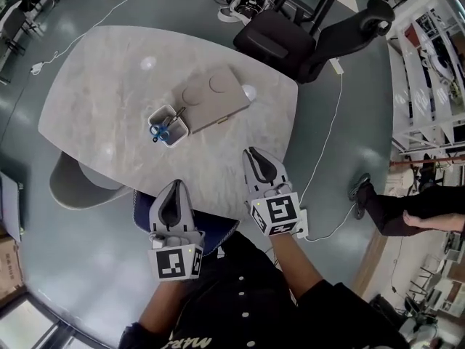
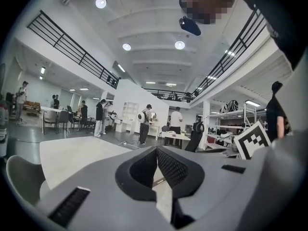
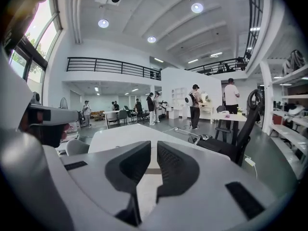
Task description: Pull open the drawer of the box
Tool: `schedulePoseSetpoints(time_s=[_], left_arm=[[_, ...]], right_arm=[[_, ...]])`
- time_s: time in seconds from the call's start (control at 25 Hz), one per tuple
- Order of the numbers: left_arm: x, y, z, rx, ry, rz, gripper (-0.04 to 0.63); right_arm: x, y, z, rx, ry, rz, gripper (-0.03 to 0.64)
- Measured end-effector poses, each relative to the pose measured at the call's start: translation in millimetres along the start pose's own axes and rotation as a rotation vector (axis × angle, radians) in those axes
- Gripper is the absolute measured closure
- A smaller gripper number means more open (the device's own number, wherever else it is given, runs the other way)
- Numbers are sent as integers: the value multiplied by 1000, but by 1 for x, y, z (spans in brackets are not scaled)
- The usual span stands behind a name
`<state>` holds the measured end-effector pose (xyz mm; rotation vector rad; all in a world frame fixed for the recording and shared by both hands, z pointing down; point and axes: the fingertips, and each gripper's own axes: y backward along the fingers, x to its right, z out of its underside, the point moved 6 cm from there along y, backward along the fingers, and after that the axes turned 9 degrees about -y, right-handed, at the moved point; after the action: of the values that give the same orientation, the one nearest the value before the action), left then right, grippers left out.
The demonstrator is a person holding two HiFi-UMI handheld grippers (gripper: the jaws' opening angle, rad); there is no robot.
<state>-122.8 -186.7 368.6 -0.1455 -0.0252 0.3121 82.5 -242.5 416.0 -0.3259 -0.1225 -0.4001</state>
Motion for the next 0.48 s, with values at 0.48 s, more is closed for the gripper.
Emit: schedulePoseSetpoints(time_s=[0.48], left_arm=[[-8, -39, 64, -99, 46, -15, 580]], right_arm=[[34, -81, 75, -132, -24, 23, 560]])
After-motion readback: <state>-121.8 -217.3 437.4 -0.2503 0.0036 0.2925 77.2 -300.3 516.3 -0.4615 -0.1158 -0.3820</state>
